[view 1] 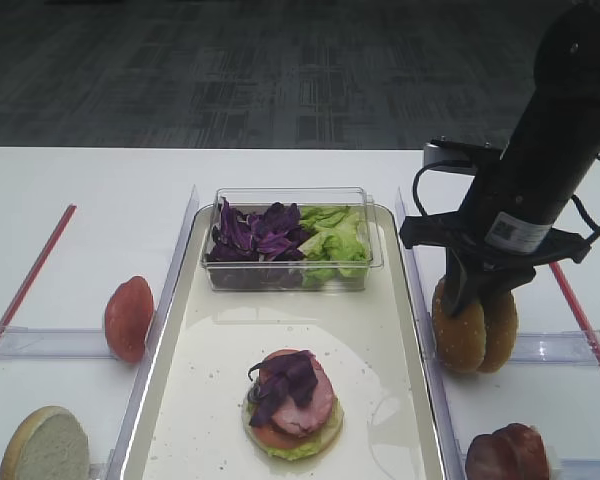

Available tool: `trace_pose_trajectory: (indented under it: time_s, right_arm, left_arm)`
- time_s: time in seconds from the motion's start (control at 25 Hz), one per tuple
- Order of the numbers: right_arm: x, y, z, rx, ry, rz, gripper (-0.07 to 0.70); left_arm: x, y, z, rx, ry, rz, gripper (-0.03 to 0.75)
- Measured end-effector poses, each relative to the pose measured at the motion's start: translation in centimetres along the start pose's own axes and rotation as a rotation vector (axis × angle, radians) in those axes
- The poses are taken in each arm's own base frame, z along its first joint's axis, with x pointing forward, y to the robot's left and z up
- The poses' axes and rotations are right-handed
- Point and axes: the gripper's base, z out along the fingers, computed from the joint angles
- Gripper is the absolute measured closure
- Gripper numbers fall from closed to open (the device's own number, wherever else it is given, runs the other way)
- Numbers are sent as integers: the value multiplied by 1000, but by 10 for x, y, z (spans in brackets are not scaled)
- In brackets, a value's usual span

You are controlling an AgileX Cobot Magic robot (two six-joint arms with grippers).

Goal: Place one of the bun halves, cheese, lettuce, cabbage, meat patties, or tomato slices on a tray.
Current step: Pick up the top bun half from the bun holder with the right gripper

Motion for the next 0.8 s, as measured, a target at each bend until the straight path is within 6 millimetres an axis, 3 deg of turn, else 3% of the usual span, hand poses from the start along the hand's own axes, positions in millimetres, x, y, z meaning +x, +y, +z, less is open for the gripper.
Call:
trace_pose_trajectory:
  time_s: [0.8]
  right_arm:
    - [2, 2, -6, -5, -16, -32, 478]
  left_arm:
    - [0, 0, 0, 0, 0, 0, 275]
